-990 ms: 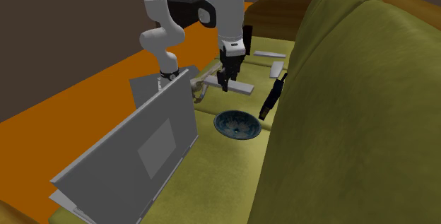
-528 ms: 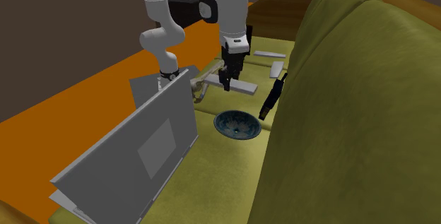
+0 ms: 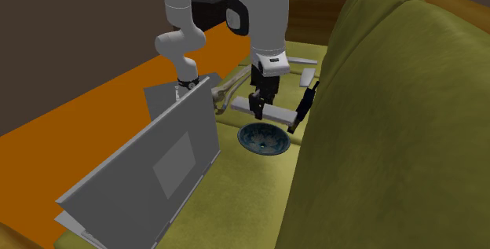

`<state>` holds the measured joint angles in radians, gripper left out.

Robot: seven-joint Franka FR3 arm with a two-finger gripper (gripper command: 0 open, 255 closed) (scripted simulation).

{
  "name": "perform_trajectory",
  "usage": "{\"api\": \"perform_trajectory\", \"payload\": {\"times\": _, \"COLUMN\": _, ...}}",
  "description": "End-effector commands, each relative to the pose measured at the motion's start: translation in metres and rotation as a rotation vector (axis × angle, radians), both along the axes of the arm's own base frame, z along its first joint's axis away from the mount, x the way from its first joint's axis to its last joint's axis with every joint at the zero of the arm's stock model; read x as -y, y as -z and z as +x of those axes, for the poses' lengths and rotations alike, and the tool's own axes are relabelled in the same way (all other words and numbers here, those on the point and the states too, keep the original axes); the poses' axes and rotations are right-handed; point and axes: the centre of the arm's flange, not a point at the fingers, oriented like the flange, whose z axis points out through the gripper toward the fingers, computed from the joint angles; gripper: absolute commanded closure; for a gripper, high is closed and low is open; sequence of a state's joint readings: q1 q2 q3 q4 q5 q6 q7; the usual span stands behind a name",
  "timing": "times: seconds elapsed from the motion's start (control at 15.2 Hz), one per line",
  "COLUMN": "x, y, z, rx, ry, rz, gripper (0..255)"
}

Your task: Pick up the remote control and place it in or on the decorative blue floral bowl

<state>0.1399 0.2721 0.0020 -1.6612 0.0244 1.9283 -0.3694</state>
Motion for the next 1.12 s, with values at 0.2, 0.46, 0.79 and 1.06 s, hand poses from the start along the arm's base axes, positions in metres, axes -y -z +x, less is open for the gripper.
{"api": "perform_trajectory", "payload": {"times": 0.2, "x": 0.012, "y": 0.016, "z": 0.033, "rx": 0.001, "ry": 0.0, "rz": 0.0, "gripper": 255}}
{"api": "perform_trajectory", "payload": {"times": 0.46, "x": 0.012, "y": 0.037, "z": 0.033, "rx": 0.001, "ry": 0.0, "rz": 0.0, "gripper": 255}}
{"api": "perform_trajectory", "payload": {"times": 0.79, "x": 0.012, "y": 0.063, "z": 0.033, "rx": 0.001, "ry": 0.0, "rz": 0.0, "gripper": 255}}
{"api": "perform_trajectory", "payload": {"times": 1.06, "x": 0.012, "y": 0.071, "z": 0.033, "rx": 0.001, "ry": 0.0, "rz": 0.0, "gripper": 255}}
